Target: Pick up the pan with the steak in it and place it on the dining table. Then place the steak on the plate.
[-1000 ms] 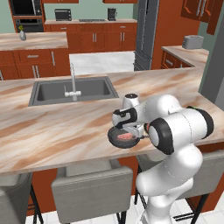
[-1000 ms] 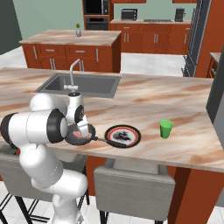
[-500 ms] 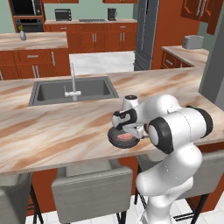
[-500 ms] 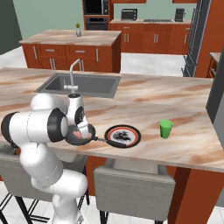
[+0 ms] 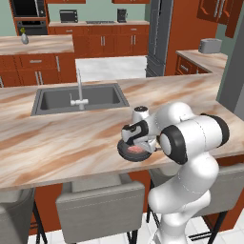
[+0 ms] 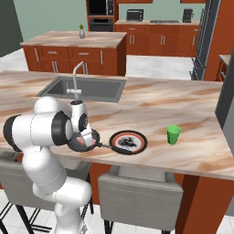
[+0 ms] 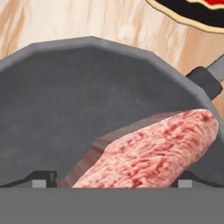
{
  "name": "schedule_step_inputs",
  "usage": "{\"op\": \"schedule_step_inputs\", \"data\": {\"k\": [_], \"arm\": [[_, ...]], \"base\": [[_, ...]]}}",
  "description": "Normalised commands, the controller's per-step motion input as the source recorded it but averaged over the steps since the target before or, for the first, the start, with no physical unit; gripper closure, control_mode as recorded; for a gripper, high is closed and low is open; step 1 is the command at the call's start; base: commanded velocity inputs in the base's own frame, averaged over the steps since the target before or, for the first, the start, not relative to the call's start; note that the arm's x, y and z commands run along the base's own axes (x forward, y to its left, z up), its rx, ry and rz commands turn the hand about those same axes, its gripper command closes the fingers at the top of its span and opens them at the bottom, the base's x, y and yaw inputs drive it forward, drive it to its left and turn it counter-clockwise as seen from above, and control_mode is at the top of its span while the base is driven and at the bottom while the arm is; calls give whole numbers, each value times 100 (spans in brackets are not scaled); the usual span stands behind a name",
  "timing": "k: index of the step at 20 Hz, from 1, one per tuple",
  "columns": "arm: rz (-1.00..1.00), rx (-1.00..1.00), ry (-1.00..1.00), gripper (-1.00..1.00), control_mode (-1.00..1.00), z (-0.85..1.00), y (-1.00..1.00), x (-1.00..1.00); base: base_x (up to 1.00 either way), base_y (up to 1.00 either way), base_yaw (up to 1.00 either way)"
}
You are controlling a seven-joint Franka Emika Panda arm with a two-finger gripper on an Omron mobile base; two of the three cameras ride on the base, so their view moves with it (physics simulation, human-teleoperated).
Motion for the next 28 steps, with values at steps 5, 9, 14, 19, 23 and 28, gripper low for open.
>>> {"op": "schedule_step_inputs", "data": {"k": [5, 9, 14, 19, 23, 28], "arm": [[0, -4, 0, -100, -100, -15, 0, 2], [0, -1, 0, 100, -100, 0, 0, 0], [-9, 1, 0, 100, -100, 21, 0, 2], [-13, 3, 0, 100, -100, 61, -1, 0], [-13, 0, 0, 100, -100, 64, -13, -7], [-9, 0, -1, 100, -100, 21, -51, -5]], "base": [[0, 0, 0], [0, 0, 0], [0, 0, 0], [0, 0, 0], [0, 0, 0], [0, 0, 0]]}}
